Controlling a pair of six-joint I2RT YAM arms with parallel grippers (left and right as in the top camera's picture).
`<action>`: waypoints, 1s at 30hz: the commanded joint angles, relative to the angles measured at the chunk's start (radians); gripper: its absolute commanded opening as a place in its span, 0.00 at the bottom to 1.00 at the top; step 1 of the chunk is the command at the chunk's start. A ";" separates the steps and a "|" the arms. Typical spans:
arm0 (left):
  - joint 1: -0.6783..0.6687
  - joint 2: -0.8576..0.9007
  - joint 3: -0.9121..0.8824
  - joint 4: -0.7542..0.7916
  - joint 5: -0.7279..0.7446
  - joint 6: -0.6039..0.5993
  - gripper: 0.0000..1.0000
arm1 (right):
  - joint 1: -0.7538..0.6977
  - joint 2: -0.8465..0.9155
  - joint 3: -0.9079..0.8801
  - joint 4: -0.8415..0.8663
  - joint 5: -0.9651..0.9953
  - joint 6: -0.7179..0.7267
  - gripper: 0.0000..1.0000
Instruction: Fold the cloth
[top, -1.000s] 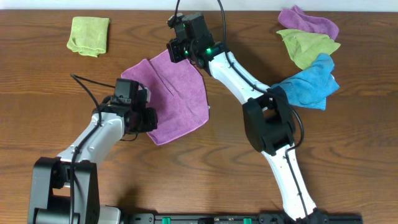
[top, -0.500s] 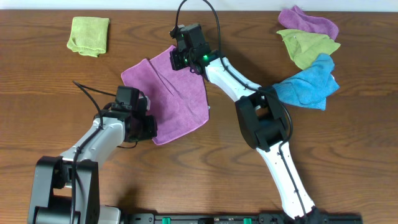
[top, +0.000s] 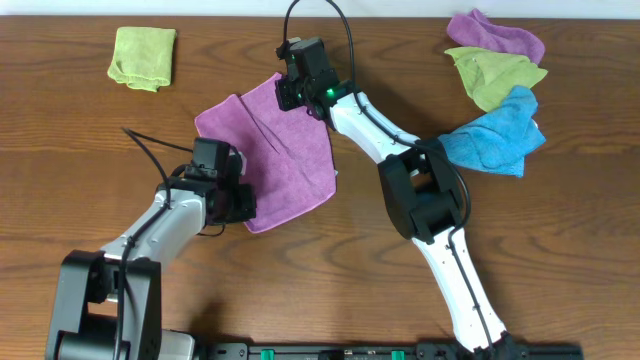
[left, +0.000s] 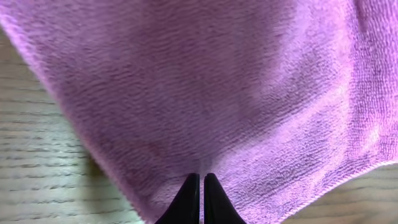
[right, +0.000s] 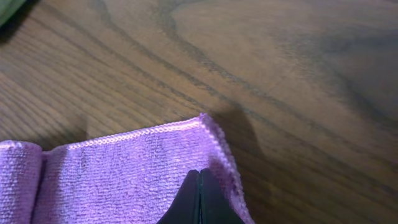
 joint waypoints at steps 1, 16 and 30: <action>-0.028 0.007 -0.007 -0.008 -0.016 -0.004 0.06 | 0.007 0.021 0.019 -0.006 0.049 0.011 0.01; -0.094 0.011 -0.007 -0.067 -0.105 -0.004 0.06 | -0.003 0.040 0.019 -0.040 0.058 0.011 0.01; -0.093 0.011 -0.007 -0.132 -0.267 -0.042 0.06 | -0.119 0.039 0.019 -0.229 0.113 0.082 0.01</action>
